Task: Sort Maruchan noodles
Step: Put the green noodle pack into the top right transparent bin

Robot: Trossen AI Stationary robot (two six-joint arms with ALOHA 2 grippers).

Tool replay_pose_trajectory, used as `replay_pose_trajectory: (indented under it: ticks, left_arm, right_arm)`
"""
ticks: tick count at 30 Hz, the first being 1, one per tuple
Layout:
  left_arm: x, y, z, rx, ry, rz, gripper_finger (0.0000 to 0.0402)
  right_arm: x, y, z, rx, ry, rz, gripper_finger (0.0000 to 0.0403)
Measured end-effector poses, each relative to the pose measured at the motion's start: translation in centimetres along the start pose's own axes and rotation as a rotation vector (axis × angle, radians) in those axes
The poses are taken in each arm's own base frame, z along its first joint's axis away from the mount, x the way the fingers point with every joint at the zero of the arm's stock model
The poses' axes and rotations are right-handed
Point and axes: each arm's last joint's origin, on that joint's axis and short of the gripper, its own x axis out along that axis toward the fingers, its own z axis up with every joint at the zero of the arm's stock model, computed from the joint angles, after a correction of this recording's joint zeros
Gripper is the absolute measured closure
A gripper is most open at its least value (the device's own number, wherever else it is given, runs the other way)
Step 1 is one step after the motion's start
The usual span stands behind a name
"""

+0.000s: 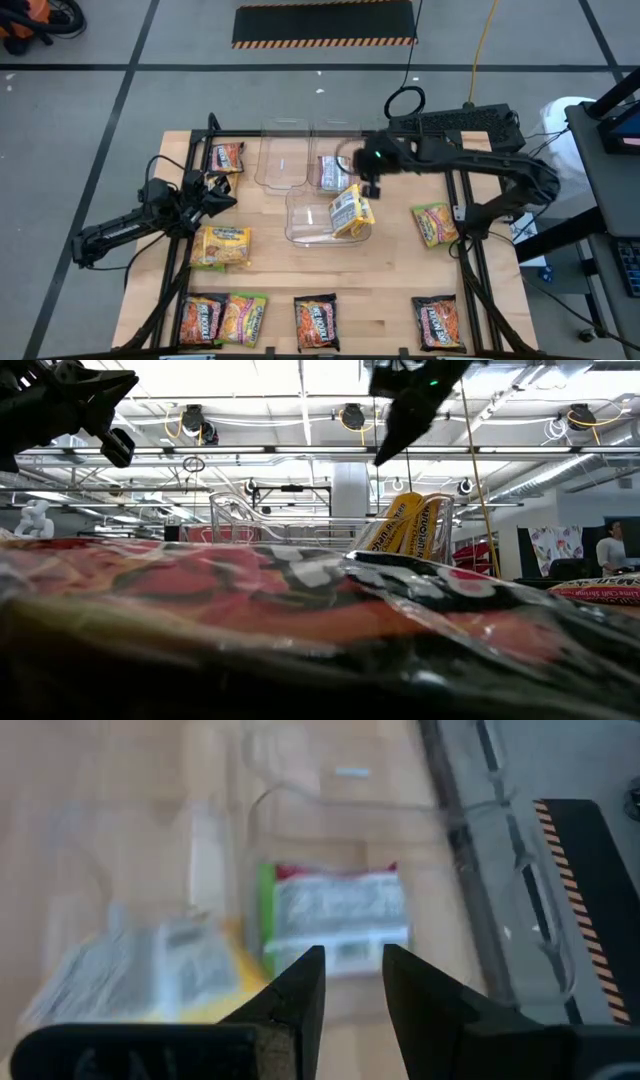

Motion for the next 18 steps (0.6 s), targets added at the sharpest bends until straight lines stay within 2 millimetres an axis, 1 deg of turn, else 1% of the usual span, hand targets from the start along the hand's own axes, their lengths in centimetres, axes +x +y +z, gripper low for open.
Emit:
replay_pose_trajectory:
  ticks: [4, 7, 9, 13, 18]
  left_arm:
    - [0.0, 0.0, 0.0, 0.002, 0.000, 0.000, 0.0376]
    - [0.0, 0.0, 0.0, 0.002, 0.000, 0.000, 0.0376]
    - [0.0, 0.0, 0.0, 0.002, 0.000, 0.000, 0.0376]
    - [0.0, 0.0, 0.0, 0.002, 0.000, 0.000, 0.0376]
    - [0.0, 0.0, 0.0, 0.002, -0.002, 0.002, 0.0376]
  right_arm:
    - [1.8, -2.8, 2.1, 0.042, -0.016, 0.006, 0.0303]
    - [3.1, -4.8, 3.0, 0.090, -0.026, 0.032, 0.0303]
    - [3.9, -6.0, 3.5, 0.116, -0.034, 0.064, 0.0303]
    - [4.8, -8.3, 4.1, 0.149, -0.021, 0.099, 0.0303]
    - [5.5, -11.3, 4.5, 0.184, -0.013, 0.062, 0.0303]
